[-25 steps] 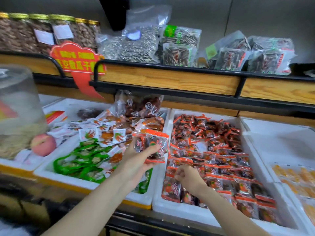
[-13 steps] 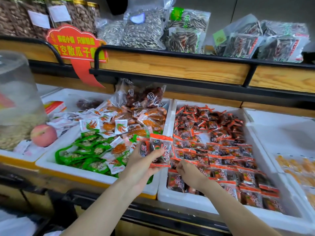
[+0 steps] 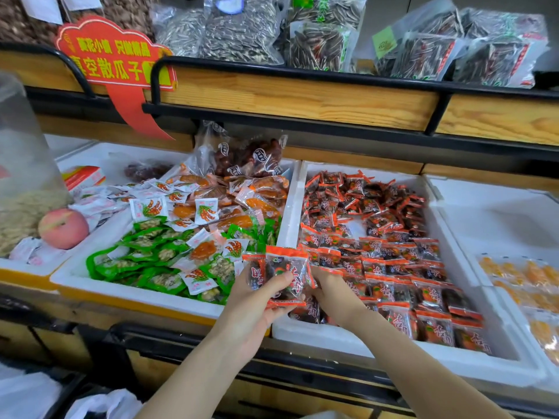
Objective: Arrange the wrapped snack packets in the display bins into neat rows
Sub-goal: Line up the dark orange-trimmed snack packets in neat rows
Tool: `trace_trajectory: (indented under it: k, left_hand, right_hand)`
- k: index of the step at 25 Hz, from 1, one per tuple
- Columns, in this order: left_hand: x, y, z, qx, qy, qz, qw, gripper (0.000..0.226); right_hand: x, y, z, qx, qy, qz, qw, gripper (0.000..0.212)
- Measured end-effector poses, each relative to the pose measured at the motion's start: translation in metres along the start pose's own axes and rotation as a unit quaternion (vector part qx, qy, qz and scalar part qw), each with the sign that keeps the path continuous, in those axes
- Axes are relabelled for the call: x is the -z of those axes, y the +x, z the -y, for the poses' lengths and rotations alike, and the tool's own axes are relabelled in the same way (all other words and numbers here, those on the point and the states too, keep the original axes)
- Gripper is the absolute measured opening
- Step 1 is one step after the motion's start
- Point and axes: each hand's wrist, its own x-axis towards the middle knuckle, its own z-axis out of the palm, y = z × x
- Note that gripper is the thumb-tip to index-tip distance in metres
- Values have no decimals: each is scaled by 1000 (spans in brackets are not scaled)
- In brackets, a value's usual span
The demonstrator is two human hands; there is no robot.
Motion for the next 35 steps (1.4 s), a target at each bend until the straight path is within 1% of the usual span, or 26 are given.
trace_trajectory:
  k: [1, 2, 3, 4, 5, 6, 7, 8, 9, 11, 13, 15, 17, 19, 21, 22, 23, 26, 27, 29, 32, 34, 35]
  left_hand:
    - [1, -2, 2, 0, -5, 0, 1000, 35]
    - [2, -4, 4, 1, -14, 1, 1000, 35]
    - [3, -6, 6, 1, -21, 2, 1000, 35]
    - [5, -8, 8, 1, -25, 3, 1000, 37]
    - [5, -9, 12, 1, -24, 2, 1000, 41]
    - [6, -11, 16, -1, -14, 0, 1000, 48]
    - [7, -12, 21, -5, 1, -5, 1000, 54]
    - [6, -14, 28, -8, 15, -10, 1000, 59]
    - [4, -17, 34, -7, 26, -11, 1000, 61]
    - [-3, -22, 46, 11, 9, -2, 1000, 57]
    - [-7, -25, 53, 38, -41, -1, 998, 49]
    - [-8, -25, 56, 71, -74, -11, 995, 50]
    - [-12, -26, 60, 93, -85, -35, 991, 51]
    - [-23, -26, 70, 89, -110, -82, 986, 42]
    - [-34, -24, 82, 80, -130, -163, 975, 32]
    - [-37, -23, 86, 78, -143, -193, 968, 30]
    - [-38, -22, 88, 83, -159, -203, 963, 31]
    - [-32, -17, 90, 120, -184, -186, 958, 38]
    - [-31, -15, 90, 123, -181, -185, 958, 39]
    - [-29, -11, 89, 99, -176, -197, 959, 39]
    - [-29, -11, 80, 57, -200, -200, 957, 40]
    - [-30, -14, 75, 46, -205, -191, 959, 41]
    - [-30, -15, 73, 42, -203, -186, 960, 42]
  right_hand:
    - [2, -5, 3, -3, 31, -11, 999, 30]
    - [5, -14, 9, -6, 80, -40, 996, 30]
    - [8, -24, 16, -9, 149, -79, 986, 27]
    - [12, -36, 25, -13, 238, -111, 965, 26]
    - [18, -50, 34, -32, 330, -115, 937, 30]
    - [22, -62, 40, -59, 413, -88, 904, 33]
    - [27, -73, 46, -74, 465, -46, 881, 32]
    - [29, -82, 49, -78, 458, -7, 886, 31]
    - [29, -88, 49, -76, 423, 16, 903, 35]
    - [27, -94, 49, -74, 343, 4, 936, 40]
    - [28, -99, 48, -49, 322, -28, 945, 35]
    - [28, -104, 44, -19, 313, -32, 949, 29]
    - [24, -107, 40, -15, 298, -30, 954, 18]
    - [15, -106, 40, -20, 299, -66, 952, 15]
    - [0, -103, 40, -30, 277, -136, 951, 17]
    - [-8, -103, 40, -41, 265, -162, 950, 17]
    - [-13, -103, 41, -52, 257, -178, 948, 17]
    - [-18, -104, 33, -72, 272, -178, 943, 18]
    - [-16, -105, 31, -74, 278, -172, 942, 16]
    - [-9, -106, 27, -87, 287, -176, 938, 12]
    - [12, -100, 15, -117, 332, -214, 911, 11]
    - [27, -87, 2, -126, 302, -264, 907, 3]
    - [32, -78, -5, -135, 274, -279, 910, 3]
